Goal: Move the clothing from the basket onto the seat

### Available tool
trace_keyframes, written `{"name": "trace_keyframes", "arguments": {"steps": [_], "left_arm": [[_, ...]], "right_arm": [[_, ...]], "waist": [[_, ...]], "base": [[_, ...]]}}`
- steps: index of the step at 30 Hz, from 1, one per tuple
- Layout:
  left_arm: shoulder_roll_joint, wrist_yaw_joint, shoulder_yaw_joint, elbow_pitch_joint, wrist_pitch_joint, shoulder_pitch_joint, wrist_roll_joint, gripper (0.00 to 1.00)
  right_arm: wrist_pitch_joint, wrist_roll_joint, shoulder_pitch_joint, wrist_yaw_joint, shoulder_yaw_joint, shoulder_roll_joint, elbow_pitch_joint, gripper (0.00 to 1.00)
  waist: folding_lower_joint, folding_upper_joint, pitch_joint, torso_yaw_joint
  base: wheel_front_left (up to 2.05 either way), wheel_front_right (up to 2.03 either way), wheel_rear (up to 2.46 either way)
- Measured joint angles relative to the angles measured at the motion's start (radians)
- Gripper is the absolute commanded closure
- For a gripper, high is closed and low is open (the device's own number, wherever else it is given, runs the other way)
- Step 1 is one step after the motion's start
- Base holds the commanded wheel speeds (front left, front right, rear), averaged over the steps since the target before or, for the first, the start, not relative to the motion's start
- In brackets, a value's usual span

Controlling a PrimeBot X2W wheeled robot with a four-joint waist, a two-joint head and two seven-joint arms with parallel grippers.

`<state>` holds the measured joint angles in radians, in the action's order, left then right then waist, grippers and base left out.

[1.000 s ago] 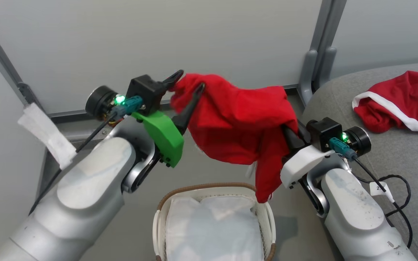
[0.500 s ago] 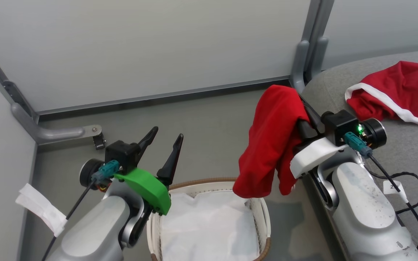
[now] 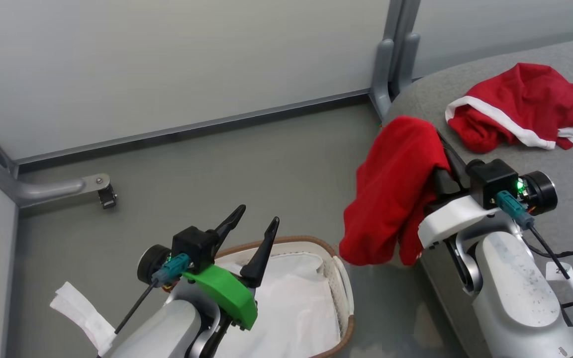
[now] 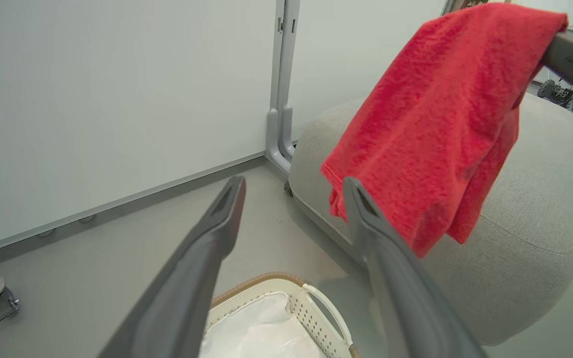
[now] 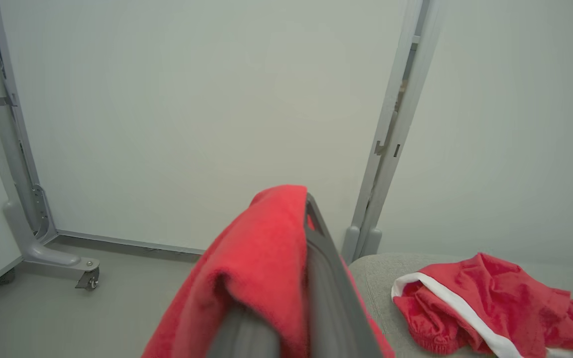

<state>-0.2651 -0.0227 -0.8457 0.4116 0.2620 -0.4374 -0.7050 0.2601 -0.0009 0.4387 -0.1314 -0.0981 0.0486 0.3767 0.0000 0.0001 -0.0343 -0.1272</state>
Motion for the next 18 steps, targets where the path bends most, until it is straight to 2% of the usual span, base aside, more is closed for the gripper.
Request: {"name": "trace_keyframes", "arguments": {"steps": [8, 18], "left_arm": [[0.019, -0.012, 0.023, -0.035, 0.000, 0.028, 0.059, 0.00], [0.040, -0.032, -0.010, -0.022, -0.002, 0.006, 0.100, 0.00]], "right_arm": [[-0.014, -0.011, -0.043, 0.000, 0.014, -0.001, -0.061, 1.00], [-0.022, -0.015, -0.072, 0.000, 0.038, 0.001, -0.107, 1.00]], "waist": [[0.0000, 0.0000, -0.023, -0.098], [0.0000, 0.0000, -0.072, -0.256]], "base": [[0.00, 0.00, 0.00], [0.00, 0.00, 0.00]]}}
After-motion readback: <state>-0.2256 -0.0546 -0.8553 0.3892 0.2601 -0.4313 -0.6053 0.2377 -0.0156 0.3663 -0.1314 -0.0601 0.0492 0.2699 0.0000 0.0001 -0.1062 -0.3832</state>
